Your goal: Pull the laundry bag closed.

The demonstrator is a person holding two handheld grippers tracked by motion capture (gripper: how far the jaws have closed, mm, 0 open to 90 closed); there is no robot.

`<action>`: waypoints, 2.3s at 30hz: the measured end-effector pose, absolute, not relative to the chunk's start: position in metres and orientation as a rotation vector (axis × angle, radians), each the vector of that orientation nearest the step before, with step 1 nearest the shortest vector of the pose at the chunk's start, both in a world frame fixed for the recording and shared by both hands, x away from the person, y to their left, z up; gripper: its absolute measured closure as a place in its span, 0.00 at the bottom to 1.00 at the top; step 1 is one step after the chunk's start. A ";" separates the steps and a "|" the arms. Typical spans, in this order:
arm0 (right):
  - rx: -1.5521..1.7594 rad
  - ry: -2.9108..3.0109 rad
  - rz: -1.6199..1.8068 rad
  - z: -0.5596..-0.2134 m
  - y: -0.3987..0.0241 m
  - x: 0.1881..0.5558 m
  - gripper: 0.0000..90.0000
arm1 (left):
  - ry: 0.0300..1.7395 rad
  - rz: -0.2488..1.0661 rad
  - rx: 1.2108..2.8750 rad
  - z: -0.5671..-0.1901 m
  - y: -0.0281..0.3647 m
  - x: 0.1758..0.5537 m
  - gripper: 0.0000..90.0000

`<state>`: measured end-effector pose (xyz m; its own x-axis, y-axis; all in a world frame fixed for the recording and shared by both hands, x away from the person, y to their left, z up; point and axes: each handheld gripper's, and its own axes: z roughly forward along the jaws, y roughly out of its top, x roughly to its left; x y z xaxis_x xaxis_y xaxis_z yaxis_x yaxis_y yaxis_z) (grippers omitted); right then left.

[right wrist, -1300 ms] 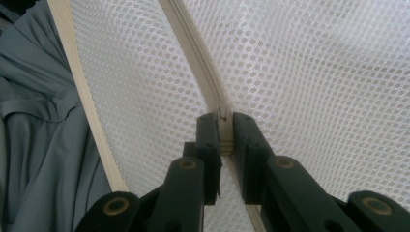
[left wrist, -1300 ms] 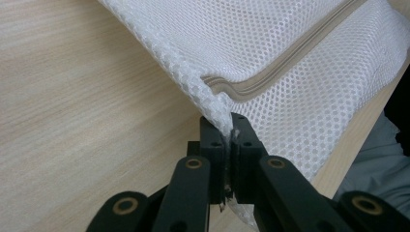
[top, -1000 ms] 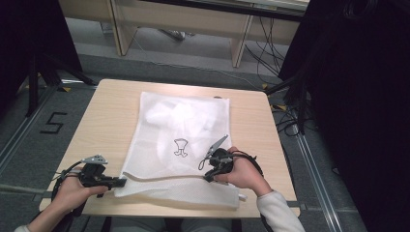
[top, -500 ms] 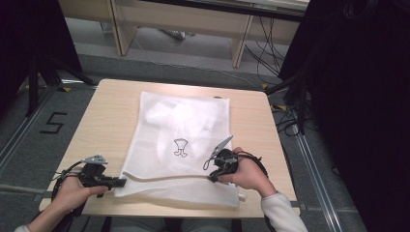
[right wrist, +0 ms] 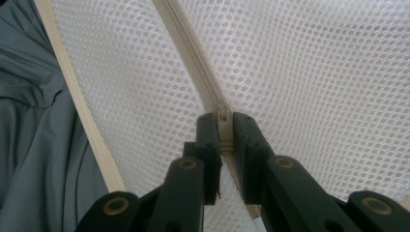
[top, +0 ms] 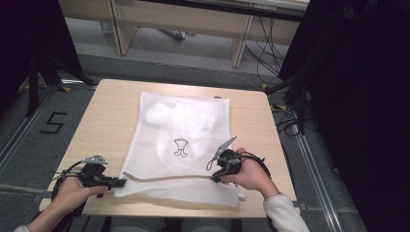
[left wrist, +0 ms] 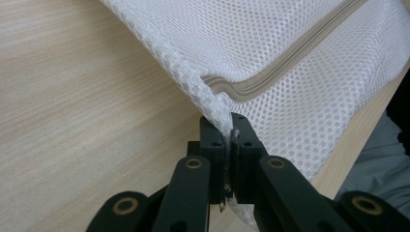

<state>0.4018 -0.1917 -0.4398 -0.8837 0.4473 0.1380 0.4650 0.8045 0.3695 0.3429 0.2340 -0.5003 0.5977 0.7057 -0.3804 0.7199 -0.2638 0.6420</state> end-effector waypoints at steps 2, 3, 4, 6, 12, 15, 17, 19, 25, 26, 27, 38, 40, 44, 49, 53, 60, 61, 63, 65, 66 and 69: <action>-0.757 -2.946 -0.619 -0.441 -0.194 0.402 0.92 | 1.128 -0.032 2.020 -0.499 0.235 0.343 0.95; -0.755 -2.950 -0.618 -0.441 -0.195 0.402 0.92 | 1.127 -0.036 2.019 -0.500 0.235 0.343 0.95; -0.752 -2.948 -0.622 -0.441 -0.197 0.402 0.92 | 1.128 -0.033 2.023 -0.499 0.235 0.343 0.95; -0.764 -2.943 -0.620 -0.440 -0.198 0.402 0.92 | 1.132 -0.015 2.002 -0.501 0.234 0.343 0.95; -0.759 -2.949 -0.620 -0.441 -0.200 0.401 0.92 | 1.133 -0.014 2.002 -0.501 0.234 0.343 0.95; -0.771 -2.946 -0.612 -0.441 -0.202 0.401 0.92 | 1.132 -0.035 2.015 -0.500 0.235 0.343 0.95; -0.782 -2.944 -0.610 -0.442 -0.204 0.401 0.92 | 1.127 -0.036 2.023 -0.500 0.235 0.344 0.95; -0.817 -2.937 -0.605 -0.442 -0.206 0.400 0.92 | 1.128 -0.034 2.023 -0.500 0.235 0.344 0.95; -0.832 -2.925 -0.612 -0.442 -0.211 0.399 0.92 | 1.128 -0.037 2.021 -0.500 0.235 0.344 0.95; -0.832 -2.912 -0.618 -0.442 -0.212 0.399 0.92 | 1.133 -0.022 2.017 -0.500 0.234 0.343 0.95; -0.828 -2.928 -0.608 -0.442 -0.213 0.400 0.92 | 1.130 -0.036 2.022 -0.500 0.235 0.344 0.95; -0.871 -2.930 -0.597 -0.443 -0.222 0.400 0.92 | 1.130 -0.035 2.023 -0.500 0.235 0.344 0.95; -0.871 -2.928 -0.599 -0.443 -0.224 0.400 0.92 | 1.136 -0.022 2.014 -0.500 0.234 0.343 0.95; -0.879 -2.928 -0.601 -0.443 -0.227 0.399 0.92 | 1.134 -0.030 2.023 -0.500 0.235 0.343 0.95; -0.883 -2.931 -0.609 -0.443 -0.229 0.400 0.92 | 1.134 -0.031 2.021 -0.500 0.235 0.344 0.95; -0.892 -2.938 -0.616 -0.442 -0.232 0.400 0.92 | 1.132 -0.032 2.023 -0.500 0.235 0.344 0.95; -0.907 -2.953 -0.600 -0.443 -0.238 0.401 0.92 | 1.134 -0.033 2.022 -0.500 0.234 0.344 0.95; -0.914 -2.950 -0.599 -0.443 -0.239 0.401 0.92 | 1.133 -0.034 2.023 -0.500 0.235 0.344 0.95; -0.909 -2.957 -0.601 -0.443 -0.241 0.402 0.92 | 1.133 -0.034 2.021 -0.500 0.235 0.344 0.95; -0.955 -2.932 -0.584 -0.443 -0.243 0.400 0.92 | 1.137 -0.025 2.018 -0.500 0.234 0.343 0.95; -0.924 -2.948 -0.591 -0.444 -0.245 0.401 0.92 | 1.133 -0.035 2.021 -0.500 0.235 0.344 0.95; -0.925 -2.946 -0.597 -0.445 -0.249 0.401 0.92 | 1.132 -0.036 2.020 -0.500 0.235 0.344 0.95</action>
<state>0.4012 -0.2489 -0.4451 -0.8269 0.5519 0.1079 0.5505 0.7549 0.3564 0.3436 0.2347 -0.5001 0.5986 0.7041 -0.3821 0.7271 -0.2772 0.6281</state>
